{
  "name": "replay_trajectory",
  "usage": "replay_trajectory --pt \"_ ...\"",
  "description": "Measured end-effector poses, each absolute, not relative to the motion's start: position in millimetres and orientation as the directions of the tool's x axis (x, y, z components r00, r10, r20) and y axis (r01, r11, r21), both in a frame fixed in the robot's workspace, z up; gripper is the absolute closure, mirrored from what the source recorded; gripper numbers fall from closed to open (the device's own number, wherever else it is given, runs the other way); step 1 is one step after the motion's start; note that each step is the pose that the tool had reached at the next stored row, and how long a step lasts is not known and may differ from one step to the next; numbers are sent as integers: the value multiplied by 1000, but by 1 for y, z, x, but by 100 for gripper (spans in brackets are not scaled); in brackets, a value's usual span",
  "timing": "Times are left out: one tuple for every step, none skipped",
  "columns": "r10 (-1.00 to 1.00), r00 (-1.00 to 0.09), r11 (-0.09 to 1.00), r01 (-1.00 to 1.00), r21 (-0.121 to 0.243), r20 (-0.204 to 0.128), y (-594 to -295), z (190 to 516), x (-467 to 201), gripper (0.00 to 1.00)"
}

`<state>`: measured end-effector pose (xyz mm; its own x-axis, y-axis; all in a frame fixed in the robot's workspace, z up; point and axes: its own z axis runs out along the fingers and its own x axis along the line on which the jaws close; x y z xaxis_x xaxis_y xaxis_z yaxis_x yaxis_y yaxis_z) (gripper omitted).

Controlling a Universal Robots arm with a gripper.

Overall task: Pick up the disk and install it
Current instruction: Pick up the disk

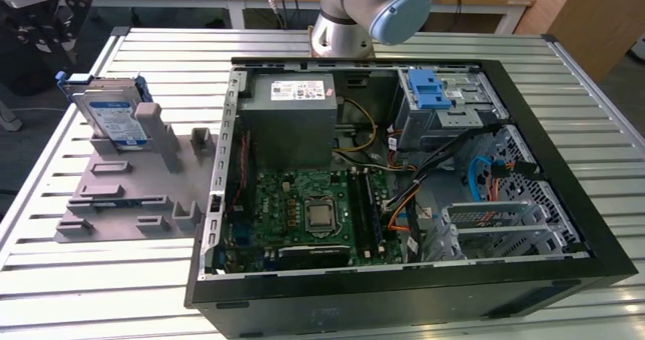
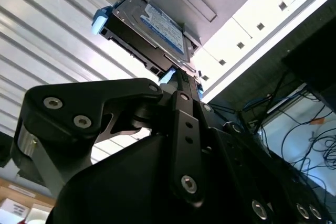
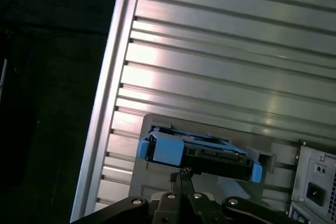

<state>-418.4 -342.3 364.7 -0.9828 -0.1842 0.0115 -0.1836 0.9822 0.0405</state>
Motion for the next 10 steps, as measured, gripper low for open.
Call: replay_trajectory --pt "-199 -980 979 -199 41 11 -342 365 -418 89" --pt "-214 -977 976 -214 41 11 -342 365 -418 89" --pt "-229 -973 973 -228 40 11 -342 365 -418 89" --pt "-243 -970 969 -243 40 11 -342 365 -418 89" --pt "-258 -966 966 -257 40 11 -342 365 -418 89" --pt "-271 -963 962 -270 40 11 -342 365 -418 89" --pt "-284 -959 958 -283 40 12 -342 365 -418 89" --pt "-298 -955 954 -297 40 12 -342 365 -418 89" --pt "-311 -950 950 -310 40 12 -342 365 -418 89" --pt "-324 -946 945 -324 40 12 -342 365 -418 89"
